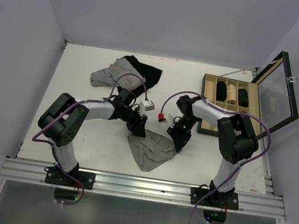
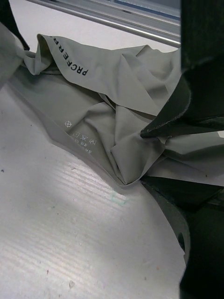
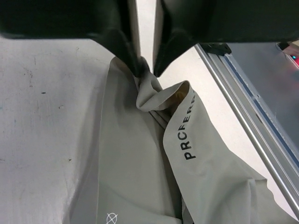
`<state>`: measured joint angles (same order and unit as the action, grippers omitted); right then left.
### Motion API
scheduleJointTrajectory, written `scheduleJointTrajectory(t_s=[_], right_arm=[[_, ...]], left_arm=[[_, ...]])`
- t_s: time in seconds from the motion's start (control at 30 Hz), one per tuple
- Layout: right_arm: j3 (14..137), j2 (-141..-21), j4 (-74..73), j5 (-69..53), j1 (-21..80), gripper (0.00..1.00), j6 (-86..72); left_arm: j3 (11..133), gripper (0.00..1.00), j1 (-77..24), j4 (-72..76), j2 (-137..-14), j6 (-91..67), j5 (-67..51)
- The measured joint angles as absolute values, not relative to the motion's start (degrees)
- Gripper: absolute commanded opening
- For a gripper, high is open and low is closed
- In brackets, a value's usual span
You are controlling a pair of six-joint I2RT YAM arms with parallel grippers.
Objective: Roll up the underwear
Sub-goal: Flatten the underwear
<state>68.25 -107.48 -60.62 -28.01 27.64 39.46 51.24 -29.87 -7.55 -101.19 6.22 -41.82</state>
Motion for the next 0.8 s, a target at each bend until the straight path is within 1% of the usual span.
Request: scheduleJointTrajectory(t_s=[0.07, 0.1, 0.23, 0.43, 0.6, 0.8], right_arm=[[68.2, -106.8, -60.7, -28.0, 26.9, 0.35, 39.3], [68.2, -106.3, -60.8, -28.1, 26.3, 0.37, 39.2], [69.3, -103.6, -61.6, -28.5, 22.9, 0.38, 39.1], [69.6, -100.7, -61.9, -28.4, 21.8, 0.39, 40.2], [69.3, -100.7, -61.4, -28.4, 22.2, 0.43, 41.9], [69.1, -102.2, -59.5, -28.2, 23.4, 0.44, 43.5]], left_arm=[[51.3, 0.43, -29.9, -8.0, -101.5, 6.0, -42.5], [51.3, 0.43, -29.9, -8.3, -101.5, 6.0, -42.8], [51.3, 0.48, -29.9, -9.1, -101.5, 6.1, -43.4], [52.0, 0.51, -29.9, -12.1, -101.5, 6.6, -44.7], [53.3, 0.51, -29.9, -15.0, -101.8, 6.6, -46.0], [54.4, 0.49, -29.9, -16.4, -103.8, 6.6, -47.9]])
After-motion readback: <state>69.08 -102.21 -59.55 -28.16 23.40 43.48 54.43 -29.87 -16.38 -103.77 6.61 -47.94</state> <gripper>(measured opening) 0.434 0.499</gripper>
